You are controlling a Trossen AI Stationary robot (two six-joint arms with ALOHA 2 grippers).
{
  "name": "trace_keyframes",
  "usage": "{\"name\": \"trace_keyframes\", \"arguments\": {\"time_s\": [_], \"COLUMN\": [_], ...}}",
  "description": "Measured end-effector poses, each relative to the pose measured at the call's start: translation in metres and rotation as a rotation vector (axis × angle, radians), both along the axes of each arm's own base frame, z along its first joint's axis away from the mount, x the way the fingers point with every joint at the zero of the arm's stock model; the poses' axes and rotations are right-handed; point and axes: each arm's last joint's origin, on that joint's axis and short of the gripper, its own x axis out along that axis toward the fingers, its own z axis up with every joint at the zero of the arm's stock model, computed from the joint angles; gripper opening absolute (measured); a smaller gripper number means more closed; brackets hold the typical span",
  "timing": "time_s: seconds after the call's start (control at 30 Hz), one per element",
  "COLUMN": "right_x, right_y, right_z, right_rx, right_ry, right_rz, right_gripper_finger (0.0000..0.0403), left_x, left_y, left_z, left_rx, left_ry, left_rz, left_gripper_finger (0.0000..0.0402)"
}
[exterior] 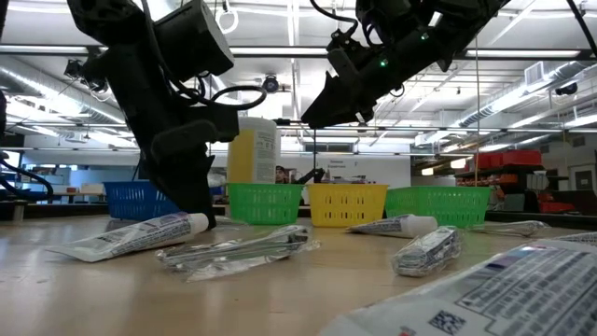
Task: Pick & Place Travel size toiletries
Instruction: Put the nailcutter into the left green bin
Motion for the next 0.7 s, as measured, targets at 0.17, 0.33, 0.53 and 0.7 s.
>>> {"name": "trace_keyframes", "arguments": {"time_s": [0.17, 0.33, 0.53, 0.7], "right_x": [0.0, 0.0, 0.0, -0.004], "right_y": [0.0, 0.0, 0.0, 0.0], "right_z": [0.0, 0.0, 0.0, -0.007], "right_rx": [0.0, 0.0, 0.0, 0.007], "right_ry": [0.0, 0.0, 0.001, 0.085], "right_rz": [0.0, 0.0, 0.0, 0.0], "right_gripper_finger": [0.018, 0.018, 0.018, 0.018], "left_x": [0.001, 0.0, -0.004, -0.011], "left_y": [0.0, 0.0, 0.001, 0.007], "left_z": [0.0, 0.003, 0.028, 0.058], "left_rx": [0.004, 0.003, 0.003, 0.042], "left_ry": [-0.003, -0.015, -0.097, -0.2], "left_rz": [-0.018, -0.018, -0.03, -0.062], "left_gripper_finger": [0.0056, 0.0056, 0.006, 0.0058]}}
